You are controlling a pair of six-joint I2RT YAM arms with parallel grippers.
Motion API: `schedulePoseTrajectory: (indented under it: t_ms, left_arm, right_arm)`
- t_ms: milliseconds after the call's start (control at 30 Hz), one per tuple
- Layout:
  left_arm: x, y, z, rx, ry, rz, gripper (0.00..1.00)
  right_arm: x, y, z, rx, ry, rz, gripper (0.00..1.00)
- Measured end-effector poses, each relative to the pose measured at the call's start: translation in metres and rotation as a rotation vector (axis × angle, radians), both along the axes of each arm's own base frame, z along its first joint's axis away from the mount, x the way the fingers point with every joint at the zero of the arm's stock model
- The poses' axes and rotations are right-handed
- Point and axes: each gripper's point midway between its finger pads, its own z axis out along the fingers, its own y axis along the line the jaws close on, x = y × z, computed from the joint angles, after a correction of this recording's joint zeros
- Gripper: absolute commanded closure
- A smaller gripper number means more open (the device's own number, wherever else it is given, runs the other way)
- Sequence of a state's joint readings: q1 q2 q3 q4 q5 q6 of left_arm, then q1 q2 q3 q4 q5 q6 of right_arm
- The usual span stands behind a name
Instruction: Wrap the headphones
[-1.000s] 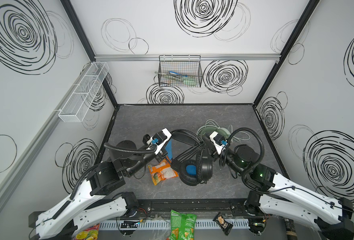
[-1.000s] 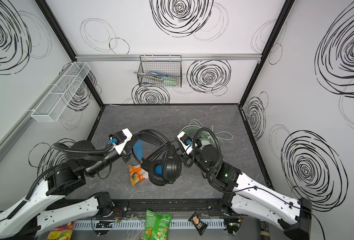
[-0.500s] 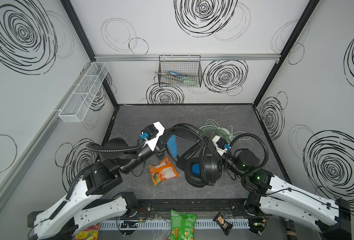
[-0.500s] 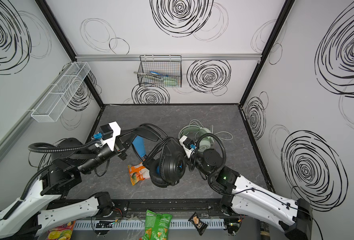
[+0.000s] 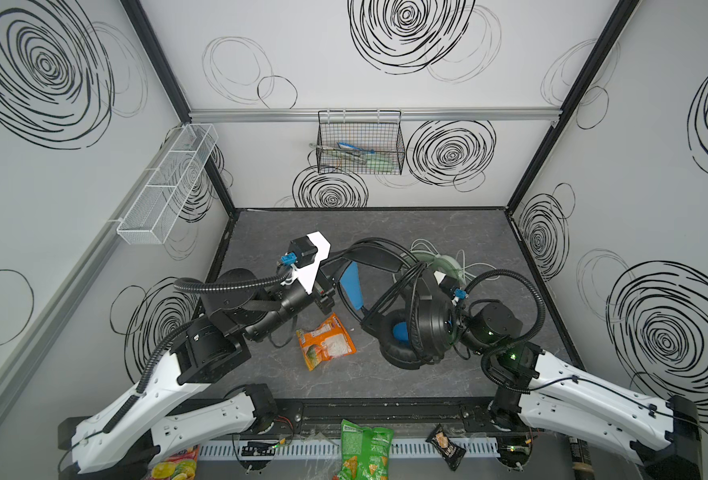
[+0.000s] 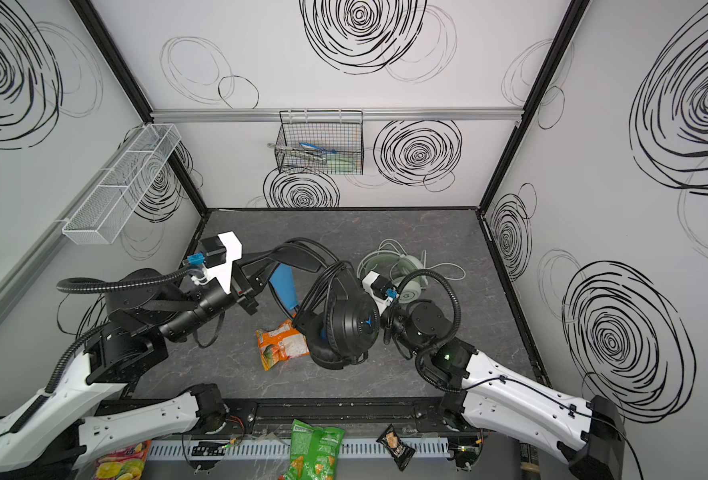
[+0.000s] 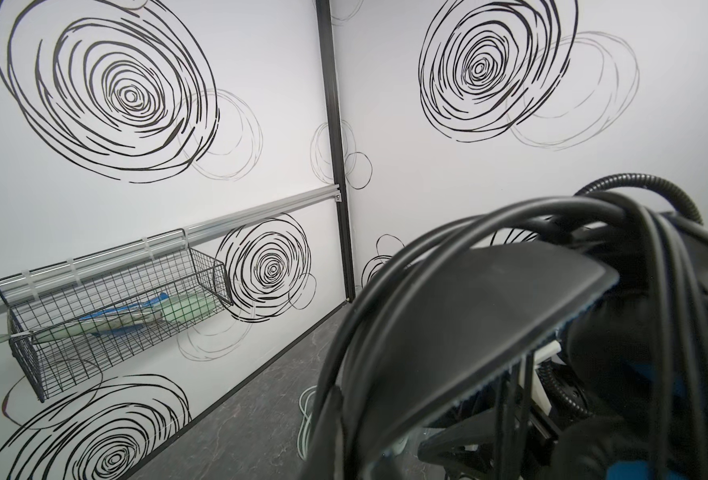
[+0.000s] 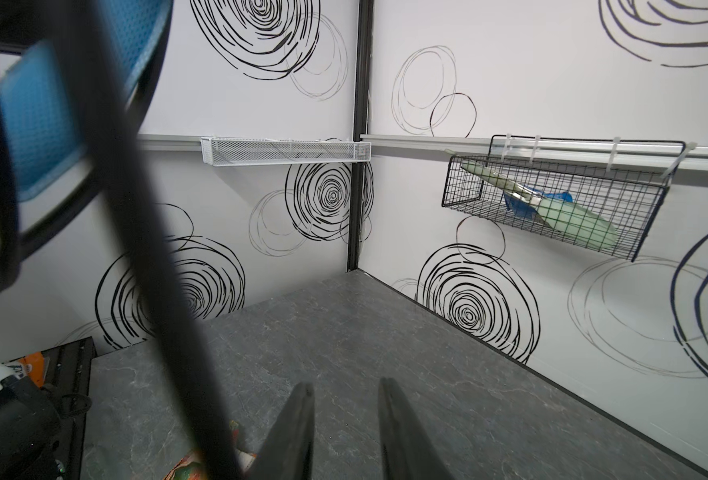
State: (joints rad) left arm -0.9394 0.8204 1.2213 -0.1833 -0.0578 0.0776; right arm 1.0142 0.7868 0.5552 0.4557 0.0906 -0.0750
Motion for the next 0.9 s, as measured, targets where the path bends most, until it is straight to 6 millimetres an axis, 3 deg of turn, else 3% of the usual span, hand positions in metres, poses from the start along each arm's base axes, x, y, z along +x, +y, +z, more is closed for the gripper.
schedulePoseTrajectory:
  t_ms: [400,900]
  left_arm:
    - [-0.001,0.002,0.014,-0.061,-0.012,-0.002,1.00]
    - [0.007,0.006,0.021,-0.114,0.013,0.040,1.00]
  right_arm:
    - [-0.001,0.003,-0.011,-0.011,0.024,0.019,0.60]
    - [-0.001,0.004,-0.039,-0.048,0.064,0.020,0.73]
